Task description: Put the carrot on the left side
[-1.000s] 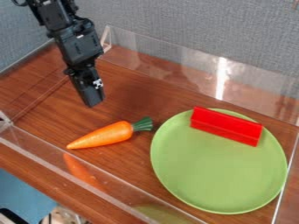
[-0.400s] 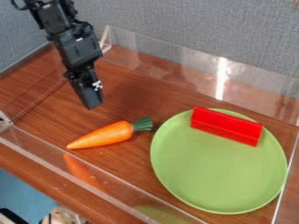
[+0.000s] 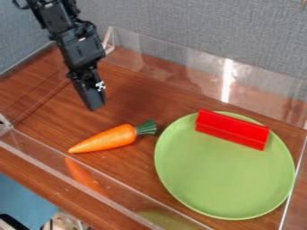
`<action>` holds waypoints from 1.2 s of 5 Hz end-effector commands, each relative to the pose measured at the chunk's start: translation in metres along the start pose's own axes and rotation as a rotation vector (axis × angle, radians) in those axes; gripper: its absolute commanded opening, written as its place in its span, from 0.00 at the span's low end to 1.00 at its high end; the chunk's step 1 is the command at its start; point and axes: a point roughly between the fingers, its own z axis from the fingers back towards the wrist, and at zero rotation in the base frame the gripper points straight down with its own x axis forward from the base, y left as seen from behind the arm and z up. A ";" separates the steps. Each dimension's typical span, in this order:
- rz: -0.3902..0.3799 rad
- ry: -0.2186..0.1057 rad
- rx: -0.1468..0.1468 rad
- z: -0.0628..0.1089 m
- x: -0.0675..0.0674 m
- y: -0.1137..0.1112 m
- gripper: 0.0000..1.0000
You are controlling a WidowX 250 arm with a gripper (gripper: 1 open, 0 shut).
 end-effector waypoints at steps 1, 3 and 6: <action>0.001 -0.034 0.035 0.014 0.005 0.006 1.00; 0.002 -0.041 0.016 0.010 0.006 0.016 0.00; 0.035 -0.043 -0.014 0.010 0.007 0.012 0.00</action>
